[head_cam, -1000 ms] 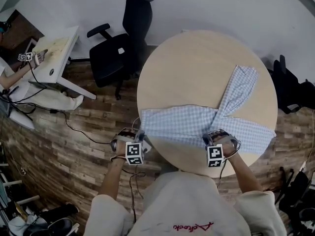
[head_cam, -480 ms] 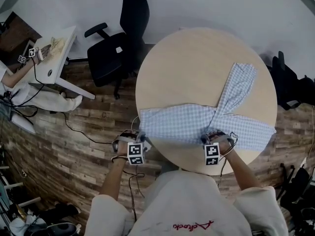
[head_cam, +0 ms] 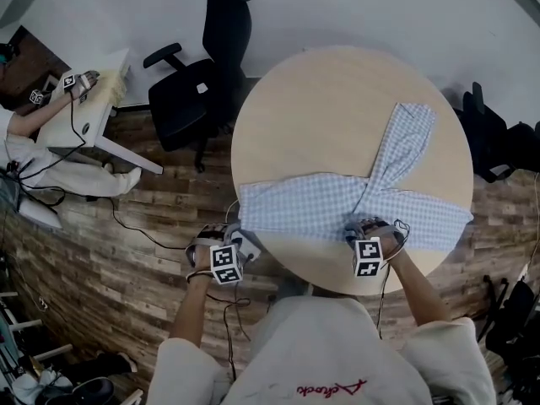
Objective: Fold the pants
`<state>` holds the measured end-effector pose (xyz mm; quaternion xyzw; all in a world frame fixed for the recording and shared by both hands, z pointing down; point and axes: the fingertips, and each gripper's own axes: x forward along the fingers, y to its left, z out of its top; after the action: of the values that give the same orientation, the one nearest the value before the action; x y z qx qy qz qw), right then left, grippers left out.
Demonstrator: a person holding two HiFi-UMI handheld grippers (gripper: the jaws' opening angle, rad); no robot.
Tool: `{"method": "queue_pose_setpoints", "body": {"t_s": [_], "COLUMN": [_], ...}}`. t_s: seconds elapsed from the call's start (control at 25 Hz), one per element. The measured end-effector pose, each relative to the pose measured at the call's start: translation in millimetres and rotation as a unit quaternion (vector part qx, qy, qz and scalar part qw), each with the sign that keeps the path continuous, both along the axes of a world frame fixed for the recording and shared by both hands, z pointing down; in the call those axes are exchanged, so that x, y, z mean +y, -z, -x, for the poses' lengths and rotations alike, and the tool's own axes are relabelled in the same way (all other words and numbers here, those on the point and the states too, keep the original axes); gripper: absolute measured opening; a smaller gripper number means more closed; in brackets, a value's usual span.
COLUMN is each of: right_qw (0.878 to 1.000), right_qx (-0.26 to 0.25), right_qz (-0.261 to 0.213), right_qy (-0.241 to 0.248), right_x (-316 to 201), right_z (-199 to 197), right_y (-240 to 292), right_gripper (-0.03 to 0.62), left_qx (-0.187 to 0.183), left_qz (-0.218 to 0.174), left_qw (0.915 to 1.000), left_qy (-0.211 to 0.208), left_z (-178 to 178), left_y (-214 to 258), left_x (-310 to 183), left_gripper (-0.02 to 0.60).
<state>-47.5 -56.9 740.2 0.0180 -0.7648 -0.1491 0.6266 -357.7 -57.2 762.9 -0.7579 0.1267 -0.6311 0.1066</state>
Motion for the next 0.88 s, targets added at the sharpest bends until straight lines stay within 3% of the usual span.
{"method": "queue_pose_setpoints", "body": {"t_s": [0.28,0.36,0.48,0.6,0.72,0.8,0.88], "right_qw": [0.997,0.993,0.977,0.942,0.888,0.856,0.825], "right_qx": [-0.057,-0.081,-0.147,-0.236,-0.327,-0.374,-0.412], "right_qz": [-0.045,-0.055,-0.058,-0.040,-0.018,-0.009,0.003], "right_qy": [-0.039,-0.066,-0.142,-0.235,-0.322,-0.357,-0.387], "right_x": [3.9,3.1,-0.6,0.1,1.4,5.1,9.7], "right_z": [-4.3,-10.1,-21.7,-43.5,-77.4,-101.4,-124.2], "right_y": [19.9,26.9,43.5,65.4,90.2,104.5,115.2], "right_gripper": [0.122,0.077,0.039,0.029,0.028,0.028,0.028], "left_qx": [0.059,0.080,0.123,0.155,0.209,0.265,0.325], "left_qz": [-0.058,-0.075,-0.086,-0.070,-0.050,-0.044,-0.039], "left_qw": [0.9960,0.9929,0.9861,0.9809,0.9670,0.9456,0.9162], "left_qy": [0.033,0.045,0.071,0.094,0.137,0.184,0.231], "left_z": [-37.7,-58.3,-95.1,-141.3,-193.8,-226.9,-256.2], "left_y": [38.3,50.2,67.1,76.0,88.7,102.9,119.8], "left_x": [-10.2,-16.3,-19.2,-8.1,2.3,5.1,4.1], "left_gripper": [0.146,0.143,0.057,0.035,0.032,0.032,0.032]}}
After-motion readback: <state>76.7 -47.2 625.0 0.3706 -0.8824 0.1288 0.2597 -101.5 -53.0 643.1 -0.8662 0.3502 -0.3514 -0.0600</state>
